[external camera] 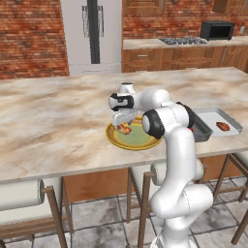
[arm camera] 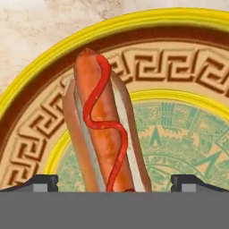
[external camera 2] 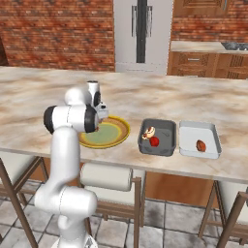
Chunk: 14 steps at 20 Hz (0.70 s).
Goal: Place one cooked food and one vegetable from the large plate to each tupperware container.
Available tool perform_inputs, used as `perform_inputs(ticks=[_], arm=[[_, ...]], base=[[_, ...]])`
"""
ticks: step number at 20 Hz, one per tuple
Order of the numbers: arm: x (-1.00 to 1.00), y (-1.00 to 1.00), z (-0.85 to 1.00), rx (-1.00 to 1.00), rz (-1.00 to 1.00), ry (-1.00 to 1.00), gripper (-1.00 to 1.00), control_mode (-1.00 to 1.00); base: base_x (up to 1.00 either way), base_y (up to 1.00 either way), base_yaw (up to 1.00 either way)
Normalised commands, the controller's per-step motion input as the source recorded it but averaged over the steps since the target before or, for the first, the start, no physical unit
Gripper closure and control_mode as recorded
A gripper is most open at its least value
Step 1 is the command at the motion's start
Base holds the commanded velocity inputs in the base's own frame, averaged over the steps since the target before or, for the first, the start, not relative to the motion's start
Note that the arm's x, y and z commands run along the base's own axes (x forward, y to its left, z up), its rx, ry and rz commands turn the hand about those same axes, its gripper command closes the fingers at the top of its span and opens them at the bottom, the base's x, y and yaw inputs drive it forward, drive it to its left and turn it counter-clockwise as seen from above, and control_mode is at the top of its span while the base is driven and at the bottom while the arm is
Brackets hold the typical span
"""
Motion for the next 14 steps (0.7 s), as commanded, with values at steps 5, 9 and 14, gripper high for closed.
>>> perform_inputs(ticks=[5, 9, 14], arm=[[0.0, 0.0, -0.4, 0.0, 0.0, 0.01, -1.0, -1.0], [-0.07, 0.0, -0.36, 0.0, 0.0, 0.0, -1.0, -1.0], [-0.13, 0.0, -0.37, 0.0, 0.0, 0.0, -1.0, -1.0]], base=[[0.0, 0.0, 0.0], [0.0, 0.0, 0.0], [0.0, 0.0, 0.0]])
